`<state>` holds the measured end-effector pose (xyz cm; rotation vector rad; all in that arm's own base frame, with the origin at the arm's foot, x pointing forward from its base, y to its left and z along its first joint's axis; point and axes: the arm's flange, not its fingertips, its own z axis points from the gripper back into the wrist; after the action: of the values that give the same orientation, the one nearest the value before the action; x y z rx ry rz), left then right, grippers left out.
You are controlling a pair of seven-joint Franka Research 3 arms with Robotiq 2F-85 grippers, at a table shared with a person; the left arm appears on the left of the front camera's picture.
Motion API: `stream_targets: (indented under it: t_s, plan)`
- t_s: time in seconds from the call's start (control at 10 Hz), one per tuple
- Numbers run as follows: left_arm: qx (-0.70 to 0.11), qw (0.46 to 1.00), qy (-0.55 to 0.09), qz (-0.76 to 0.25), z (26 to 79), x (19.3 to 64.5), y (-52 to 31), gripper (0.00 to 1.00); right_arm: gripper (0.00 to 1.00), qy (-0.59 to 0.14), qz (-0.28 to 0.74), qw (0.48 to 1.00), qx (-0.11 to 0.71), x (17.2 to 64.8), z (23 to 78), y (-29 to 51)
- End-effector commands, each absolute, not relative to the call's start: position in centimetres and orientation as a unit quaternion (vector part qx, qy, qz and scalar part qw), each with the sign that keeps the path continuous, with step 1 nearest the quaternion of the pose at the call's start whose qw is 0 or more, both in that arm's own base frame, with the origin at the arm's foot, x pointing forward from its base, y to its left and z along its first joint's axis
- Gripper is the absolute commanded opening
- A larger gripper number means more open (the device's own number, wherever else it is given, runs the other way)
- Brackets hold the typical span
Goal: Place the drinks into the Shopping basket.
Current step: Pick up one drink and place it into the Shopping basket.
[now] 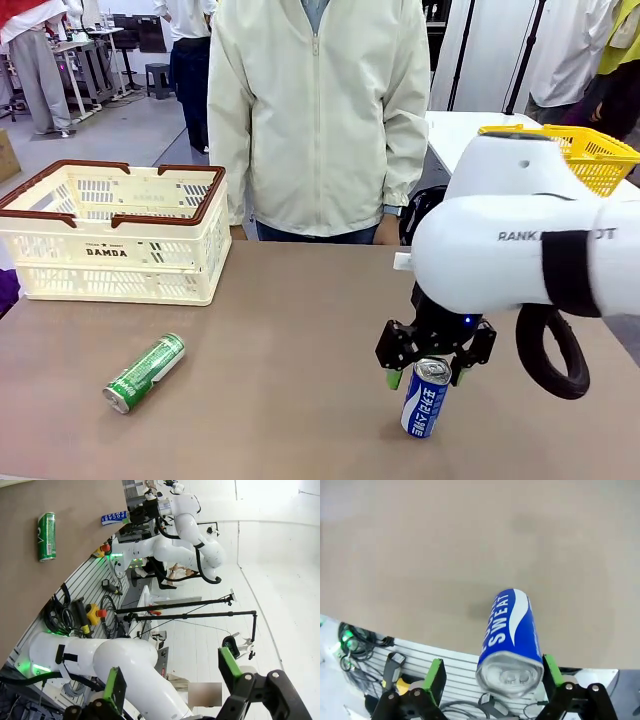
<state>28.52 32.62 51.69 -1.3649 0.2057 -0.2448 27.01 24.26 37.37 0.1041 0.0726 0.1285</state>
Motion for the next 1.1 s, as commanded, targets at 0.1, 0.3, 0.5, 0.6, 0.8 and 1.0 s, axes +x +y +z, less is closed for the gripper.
stream_targets:
  t_s: [0.1, 0.3, 0.5, 0.6, 0.8, 1.0]
  plan:
    - [-0.623, 0.768, 0.097, -0.111, 51.83, 28.42, 32.47, 1.00, 1.00, 0.037, 0.037, 0.998, 0.041, 26.18, 34.73, 23.39]
    - [-0.623, 0.768, 0.097, -0.111, 51.83, 28.42, 32.47, 1.00, 1.00, 0.030, 0.041, 0.998, 0.038, 26.03, 34.51, 23.25]
    - [-0.623, 0.768, 0.097, -0.111, 51.83, 28.42, 32.47, 1.00, 0.27, 0.035, 0.054, 0.997, 0.031, 25.92, 34.48, 23.01]
    - [-0.623, 0.768, 0.097, -0.111, 51.83, 28.42, 32.47, 1.00, 0.00, 0.033, 0.053, 0.997, 0.034, 25.84, 34.48, 22.92]
    - [-0.623, 0.768, 0.097, -0.111, 51.83, 28.42, 32.47, 1.00, 0.00, 0.036, 0.053, 0.998, 0.029, 25.76, 34.53, 22.74]
    - [-0.623, 0.768, 0.097, -0.111, 51.83, 28.42, 32.47, 1.00, 0.00, 0.031, 0.054, 0.998, 0.028, 25.72, 34.56, 22.65]
